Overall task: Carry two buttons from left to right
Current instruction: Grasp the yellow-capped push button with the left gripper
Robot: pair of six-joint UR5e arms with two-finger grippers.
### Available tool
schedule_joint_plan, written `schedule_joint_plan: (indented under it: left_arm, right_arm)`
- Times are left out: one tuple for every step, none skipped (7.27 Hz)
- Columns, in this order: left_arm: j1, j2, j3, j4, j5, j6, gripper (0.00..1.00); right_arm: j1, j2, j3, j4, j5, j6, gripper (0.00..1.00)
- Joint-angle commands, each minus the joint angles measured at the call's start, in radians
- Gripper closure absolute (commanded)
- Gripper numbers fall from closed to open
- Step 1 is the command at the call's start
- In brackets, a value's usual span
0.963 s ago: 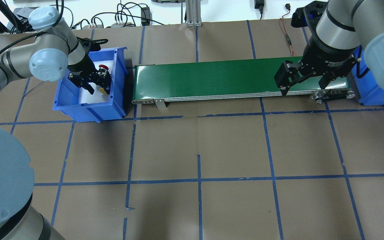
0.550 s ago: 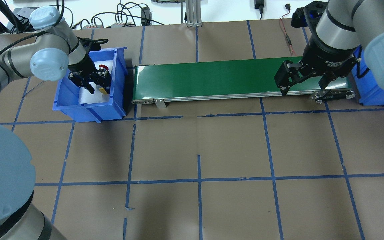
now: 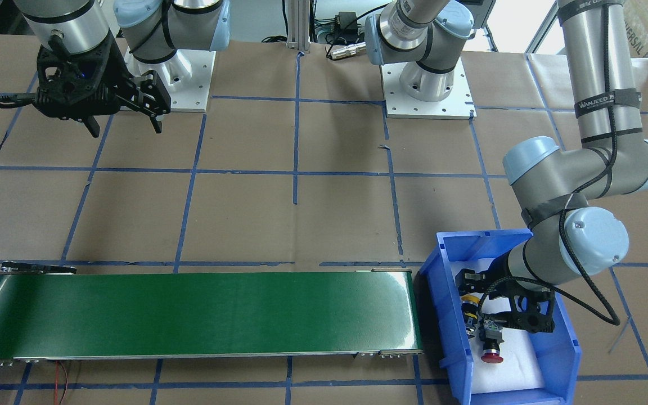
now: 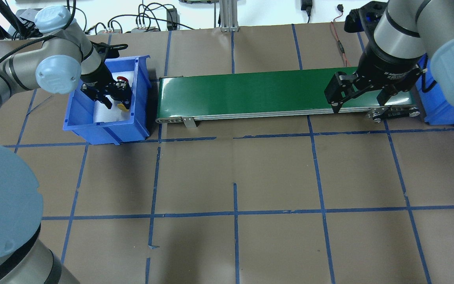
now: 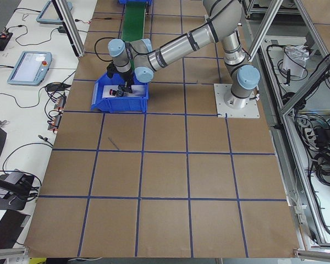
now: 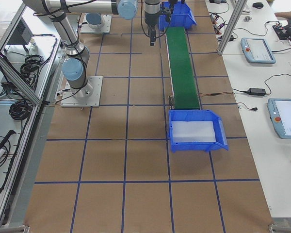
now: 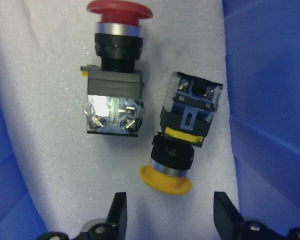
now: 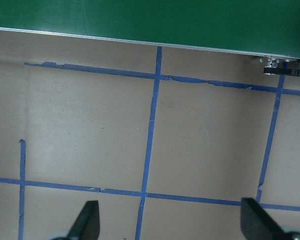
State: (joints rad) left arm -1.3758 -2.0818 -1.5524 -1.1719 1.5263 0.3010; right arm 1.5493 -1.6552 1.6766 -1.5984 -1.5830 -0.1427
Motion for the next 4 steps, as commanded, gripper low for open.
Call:
schedule_joint_plan:
  left_arm:
    - [0.001,-0.015,0.003,0.014,-0.002,0.004,0.33]
    - [0.001,-0.018,0.003,0.027,-0.002,0.004,0.32]
    - [0.001,-0.02,0.002,0.031,-0.002,0.004,0.32]
    - [0.001,-0.024,0.003,0.032,-0.002,0.006,0.32]
  right_arm:
    - [0.0,0.0,0.0,0.0,0.0,0.0,0.0]
    - [0.0,0.0,0.0,0.0,0.0,0.0,0.0]
    - [0.0,0.0,0.0,0.0,0.0,0.0,0.0]
    - [0.0,0.0,0.0,0.002,0.0,0.0,0.0]
